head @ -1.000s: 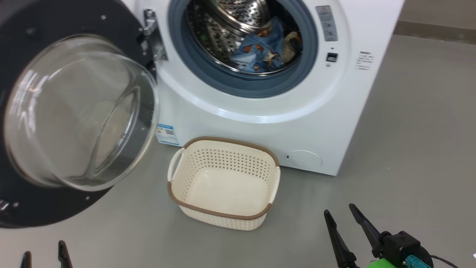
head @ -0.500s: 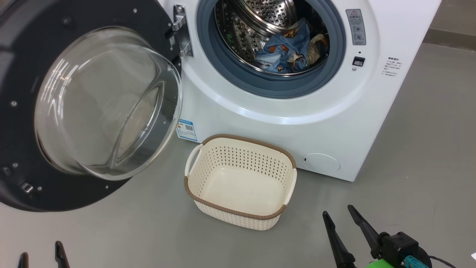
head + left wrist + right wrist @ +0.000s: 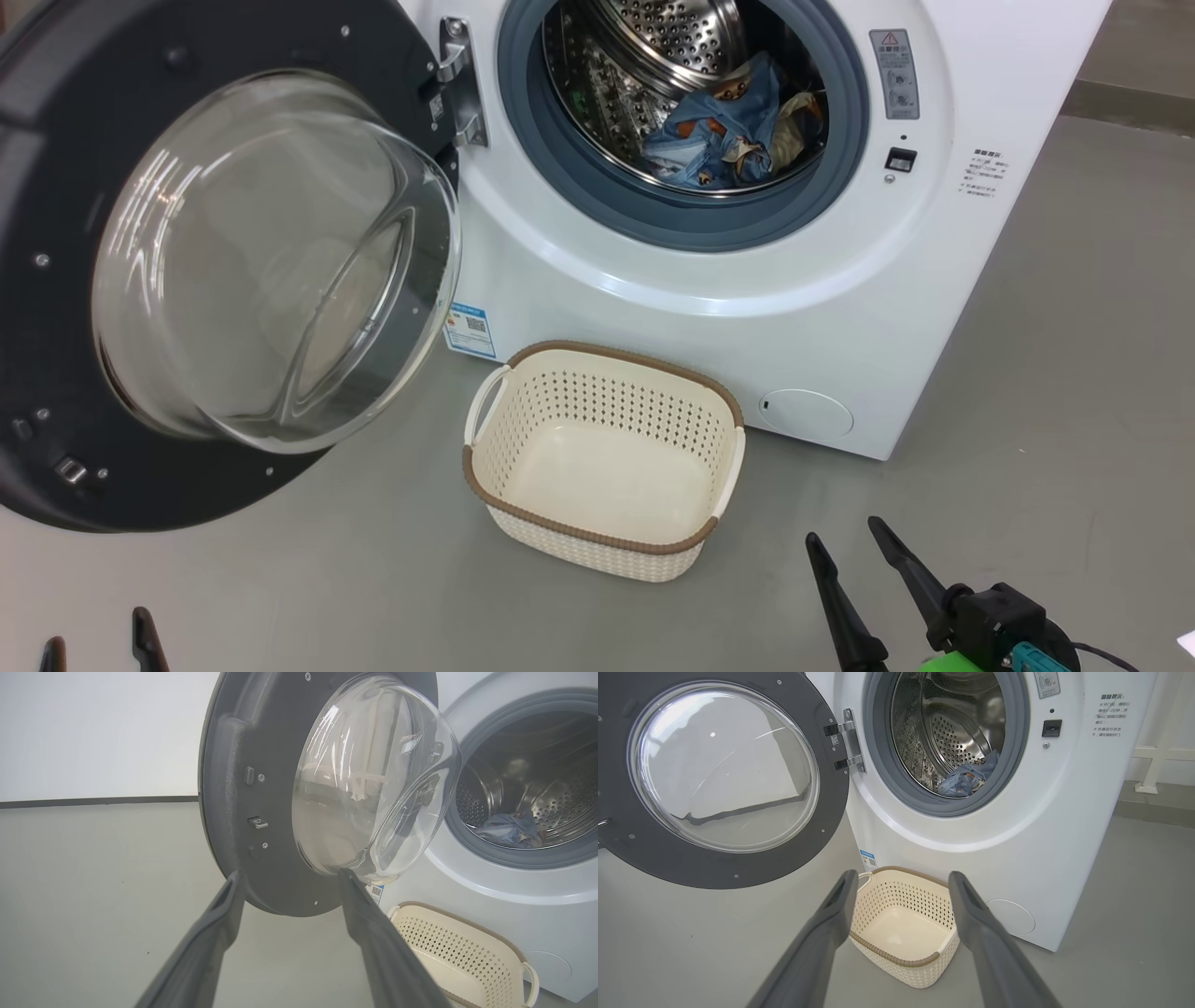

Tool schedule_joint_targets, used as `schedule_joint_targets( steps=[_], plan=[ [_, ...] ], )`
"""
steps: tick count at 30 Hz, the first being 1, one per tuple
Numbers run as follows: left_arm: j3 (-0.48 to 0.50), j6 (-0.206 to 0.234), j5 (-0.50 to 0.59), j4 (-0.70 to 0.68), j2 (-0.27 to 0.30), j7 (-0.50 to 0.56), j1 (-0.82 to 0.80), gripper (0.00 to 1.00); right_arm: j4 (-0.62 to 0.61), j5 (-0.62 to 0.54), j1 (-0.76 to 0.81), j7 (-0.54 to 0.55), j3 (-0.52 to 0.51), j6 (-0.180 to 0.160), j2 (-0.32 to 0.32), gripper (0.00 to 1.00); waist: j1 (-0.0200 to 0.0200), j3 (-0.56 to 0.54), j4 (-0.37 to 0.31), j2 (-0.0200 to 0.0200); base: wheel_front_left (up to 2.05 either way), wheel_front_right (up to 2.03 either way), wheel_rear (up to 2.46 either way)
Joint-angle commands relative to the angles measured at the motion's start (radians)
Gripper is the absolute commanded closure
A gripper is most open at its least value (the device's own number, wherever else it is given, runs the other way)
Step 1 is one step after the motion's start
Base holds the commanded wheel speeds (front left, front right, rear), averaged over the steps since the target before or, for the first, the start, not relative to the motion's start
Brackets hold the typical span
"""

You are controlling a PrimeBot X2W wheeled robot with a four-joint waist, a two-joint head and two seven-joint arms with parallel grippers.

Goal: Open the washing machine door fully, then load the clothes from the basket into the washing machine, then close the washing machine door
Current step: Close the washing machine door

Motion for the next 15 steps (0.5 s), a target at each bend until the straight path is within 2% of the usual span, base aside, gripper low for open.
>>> schedule_joint_targets(
  steps=[1, 14, 15],
  plan=[
    [0.036, 0.008, -0.005, -0.028, 0.009, -0.004, -0.009, 0.0, -0.02, 0.003, -0.024, -0.005, 0.029, 0.002, 0.0, 0.0, 0.0, -0.001, -0.001, 0.0, 0.0, 0.0, 0.0],
    [0.036, 0.009, 0.008, -0.033, 0.009, -0.004, -0.006, 0.0, -0.02, 0.003, -0.018, -0.005, 0.03, 0.002, 0.0, 0.0, 0.0, -0.003, -0.007, 0.0, 0.0, 0.0, 0.0],
    [0.037, 0.008, 0.008, -0.032, 0.009, -0.004, -0.006, 0.13, -0.02, 0.004, -0.018, -0.005, 0.03, 0.002, 0.0, 0.0, 0.0, -0.003, -0.007, 0.0, 0.0, 0.0, 0.0]
  ],
)
